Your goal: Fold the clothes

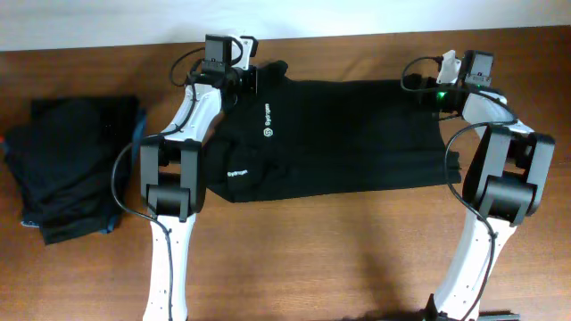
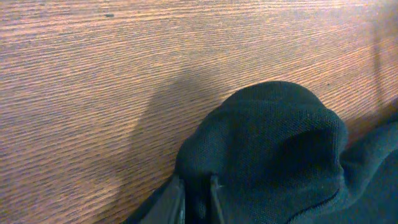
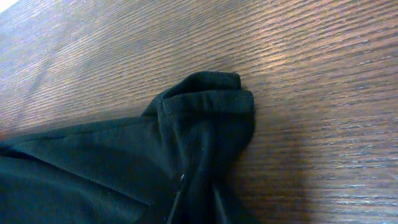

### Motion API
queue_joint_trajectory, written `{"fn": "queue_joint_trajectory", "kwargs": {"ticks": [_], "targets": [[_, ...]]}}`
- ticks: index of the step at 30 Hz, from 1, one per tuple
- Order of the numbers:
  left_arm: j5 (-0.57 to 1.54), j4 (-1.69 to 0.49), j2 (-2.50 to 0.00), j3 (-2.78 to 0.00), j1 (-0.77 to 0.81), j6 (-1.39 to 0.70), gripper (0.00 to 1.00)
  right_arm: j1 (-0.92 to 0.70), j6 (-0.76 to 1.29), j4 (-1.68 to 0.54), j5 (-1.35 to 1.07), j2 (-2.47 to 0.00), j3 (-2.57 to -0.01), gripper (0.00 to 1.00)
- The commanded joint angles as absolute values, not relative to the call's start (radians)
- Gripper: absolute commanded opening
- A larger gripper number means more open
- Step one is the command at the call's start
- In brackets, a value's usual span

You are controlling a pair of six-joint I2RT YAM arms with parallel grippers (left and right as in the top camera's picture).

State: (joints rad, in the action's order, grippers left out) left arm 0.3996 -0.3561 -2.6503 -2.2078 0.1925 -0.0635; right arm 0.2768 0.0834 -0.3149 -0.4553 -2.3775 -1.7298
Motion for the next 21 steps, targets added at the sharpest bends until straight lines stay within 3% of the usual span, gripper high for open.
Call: {"fn": "queue_joint_trajectory", "kwargs": {"ticks": [1, 10, 11, 12, 13, 21], "targets": [[0.384, -0.357, -2.665, -2.215, 0.187, -0.051, 0.11, 0.269, 0.087, -0.326, -0.461, -2.349, -1.729, 0.18], [0.422, -0.38, -2.641, -2.244, 0.187, -0.051, 0.06, 0.271, 0.087, -0.337, -0.46, -2.349, -1.729, 0.18], [0.422, -0.399, -2.632, -2.259, 0.187, -0.051, 0.06, 0.272, 0.087, -0.337, -0.46, -2.349, -1.729, 0.15], [0.422, -0.414, -2.626, -2.27, 0.187, -0.051, 0.07, 0.274, 0.087, -0.337, -0.461, -2.349, -1.729, 0.05], [0.421, -0.429, -2.619, -2.279, 0.187, -0.051, 0.07, 0.275, 0.088, -0.337, -0.461, -2.349, -1.729, 0.04], [0.422, -0.536, -2.54, -2.297, 0.179, -0.051, 0.07, 0.275, 0.087, -0.352, -0.46, -2.312, -1.729, 0.04]]}}
